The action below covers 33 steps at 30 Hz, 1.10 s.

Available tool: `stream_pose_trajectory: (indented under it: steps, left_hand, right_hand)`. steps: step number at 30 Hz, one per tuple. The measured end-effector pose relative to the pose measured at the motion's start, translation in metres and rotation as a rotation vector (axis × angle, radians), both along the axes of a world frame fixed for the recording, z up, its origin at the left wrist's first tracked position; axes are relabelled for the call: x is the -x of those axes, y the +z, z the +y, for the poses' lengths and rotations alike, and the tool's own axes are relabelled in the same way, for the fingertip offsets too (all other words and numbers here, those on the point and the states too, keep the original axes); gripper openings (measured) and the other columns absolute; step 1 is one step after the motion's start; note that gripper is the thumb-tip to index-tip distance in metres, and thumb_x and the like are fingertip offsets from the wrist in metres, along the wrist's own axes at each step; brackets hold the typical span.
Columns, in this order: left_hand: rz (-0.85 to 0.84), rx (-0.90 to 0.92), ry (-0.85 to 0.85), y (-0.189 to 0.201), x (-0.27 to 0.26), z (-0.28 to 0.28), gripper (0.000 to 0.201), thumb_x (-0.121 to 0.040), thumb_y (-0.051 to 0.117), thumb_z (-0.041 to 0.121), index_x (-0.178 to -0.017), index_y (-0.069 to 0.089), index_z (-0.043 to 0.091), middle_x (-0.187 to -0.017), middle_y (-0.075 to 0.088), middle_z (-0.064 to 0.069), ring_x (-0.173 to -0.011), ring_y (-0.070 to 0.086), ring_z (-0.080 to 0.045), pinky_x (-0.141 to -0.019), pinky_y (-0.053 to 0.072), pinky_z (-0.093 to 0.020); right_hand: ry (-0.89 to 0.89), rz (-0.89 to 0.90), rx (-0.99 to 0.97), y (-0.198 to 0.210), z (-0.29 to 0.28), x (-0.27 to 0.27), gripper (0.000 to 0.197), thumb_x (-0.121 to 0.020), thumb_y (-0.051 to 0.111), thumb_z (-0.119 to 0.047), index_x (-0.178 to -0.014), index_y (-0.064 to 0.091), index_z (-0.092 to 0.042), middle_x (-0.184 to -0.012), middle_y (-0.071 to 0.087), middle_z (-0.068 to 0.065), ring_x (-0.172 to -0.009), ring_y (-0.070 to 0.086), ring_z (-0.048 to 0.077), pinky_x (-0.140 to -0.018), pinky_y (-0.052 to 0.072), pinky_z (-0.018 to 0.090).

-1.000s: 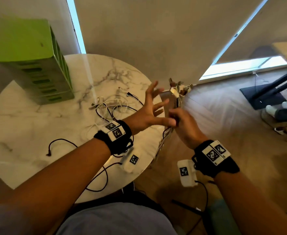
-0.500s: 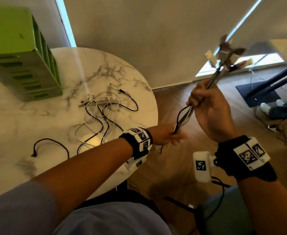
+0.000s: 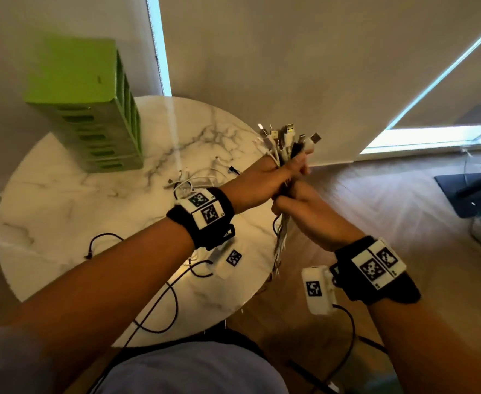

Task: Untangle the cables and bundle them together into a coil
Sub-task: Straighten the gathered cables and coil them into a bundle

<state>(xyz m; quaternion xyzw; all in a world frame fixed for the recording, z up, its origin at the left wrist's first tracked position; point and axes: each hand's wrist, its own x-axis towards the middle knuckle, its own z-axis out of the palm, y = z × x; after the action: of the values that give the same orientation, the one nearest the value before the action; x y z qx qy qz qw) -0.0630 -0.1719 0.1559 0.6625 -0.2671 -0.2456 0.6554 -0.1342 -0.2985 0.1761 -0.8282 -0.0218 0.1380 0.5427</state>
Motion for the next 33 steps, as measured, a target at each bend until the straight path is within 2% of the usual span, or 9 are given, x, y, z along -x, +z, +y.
stream_pose_trajectory:
  steps: [4, 7, 10, 13, 17, 21, 29, 31, 33]
  left_hand:
    - [-0.027, -0.076, -0.044, 0.021, -0.009, 0.028, 0.041, -0.110, 0.031, 0.037, -0.106, 0.071, 0.027, -0.115, 0.072, -0.008, -0.115, 0.065, -0.013, -0.108, 0.045, -0.033]
    - [0.144, -0.032, -0.111, 0.035, -0.018, 0.057, 0.043, -0.110, 0.031, 0.037, -0.086, 0.056, 0.011, -0.074, 0.065, -0.005, -0.082, 0.070, -0.030, -0.096, 0.056, -0.051]
    - [0.337, 0.053, -0.090, 0.037, -0.031, 0.094, 0.034, -0.107, 0.039, 0.038, -0.081, 0.047, 0.017, -0.064, 0.033, 0.001, -0.059, 0.043, -0.019, -0.088, 0.056, -0.049]
    - [0.408, 0.152, 0.059, 0.024, -0.038, 0.119, 0.029, -0.107, 0.041, 0.032, -0.081, 0.044, 0.020, -0.068, 0.027, 0.002, -0.062, 0.039, -0.015, -0.100, 0.050, -0.049]
    - [0.368, 0.318, 0.358, 0.004, -0.044, 0.127, 0.026, -0.103, 0.050, 0.022, -0.078, 0.044, 0.023, -0.069, 0.036, 0.004, -0.065, 0.044, -0.012, -0.090, 0.046, -0.039]
    - [0.320, 0.384, 0.629, -0.001, -0.055, 0.137, 0.026, -0.100, 0.057, 0.013, -0.085, 0.041, 0.027, -0.076, 0.041, 0.010, -0.064, 0.042, -0.006, -0.072, 0.047, -0.027]
    - [0.251, 0.131, 0.762, -0.030, -0.055, 0.156, 0.021, -0.104, 0.054, 0.021, -0.094, 0.036, 0.028, -0.076, 0.035, 0.007, -0.053, 0.037, -0.003, -0.057, 0.038, -0.024]
    - [0.279, 0.101, 0.784, -0.036, -0.058, 0.166, 0.024, -0.104, 0.054, 0.019, -0.090, 0.035, 0.025, -0.069, 0.033, 0.007, -0.047, 0.034, -0.004, -0.051, 0.034, -0.023]
    - [0.315, 0.101, 0.803, -0.039, -0.063, 0.174, 0.028, -0.104, 0.053, 0.017, -0.085, 0.035, 0.024, -0.064, 0.030, 0.007, -0.045, 0.030, -0.005, -0.047, 0.030, -0.022]
  right_hand:
    - [0.009, 0.057, 0.027, -0.044, 0.013, -0.016, 0.016, -0.089, 0.074, -0.022, -0.079, 0.063, -0.014, -0.077, 0.067, 0.001, -0.080, 0.065, 0.019, -0.086, 0.054, 0.041]
    - [0.249, 0.309, 0.263, -0.101, 0.007, -0.018, 0.042, -0.086, 0.075, -0.048, -0.066, 0.066, -0.013, -0.073, 0.073, 0.007, -0.082, 0.069, 0.027, -0.095, 0.052, 0.049]
    - [0.443, 0.504, 0.467, -0.139, -0.014, -0.008, 0.051, -0.085, 0.071, -0.057, -0.061, 0.066, -0.012, -0.065, 0.071, 0.010, -0.060, 0.064, 0.015, -0.080, 0.057, 0.040]
    - [0.199, 0.343, 0.551, -0.148, -0.035, -0.016, 0.053, -0.090, 0.062, -0.060, -0.057, 0.057, -0.019, -0.054, 0.058, -0.002, -0.056, 0.059, 0.016, -0.065, 0.047, 0.031]
    - [-0.016, -0.009, 0.649, -0.153, -0.039, -0.034, 0.043, -0.091, 0.049, -0.067, -0.098, 0.043, -0.025, -0.076, 0.060, -0.003, -0.077, 0.064, 0.029, -0.071, 0.052, 0.041]
    - [0.241, -0.103, 0.827, -0.159, 0.008, -0.019, 0.073, -0.093, 0.053, -0.059, -0.149, 0.023, -0.022, -0.130, 0.058, 0.009, -0.109, 0.062, 0.032, -0.090, 0.051, 0.047]
    - [0.675, 0.196, 0.793, -0.168, 0.081, 0.008, 0.107, -0.084, 0.061, -0.068, -0.159, 0.002, -0.019, -0.156, 0.029, 0.011, -0.142, 0.032, 0.033, -0.113, 0.034, 0.048]
    - [0.734, 0.284, 0.711, -0.146, 0.080, -0.008, 0.091, -0.088, 0.052, -0.074, -0.155, 0.025, -0.020, -0.150, 0.037, 0.012, -0.137, 0.034, 0.030, -0.110, 0.031, 0.045]
    - [0.681, 0.264, 0.652, -0.126, 0.077, -0.033, 0.073, -0.095, 0.035, -0.073, -0.121, 0.059, -0.009, -0.121, 0.058, 0.016, -0.111, 0.052, 0.029, -0.095, 0.038, 0.041]
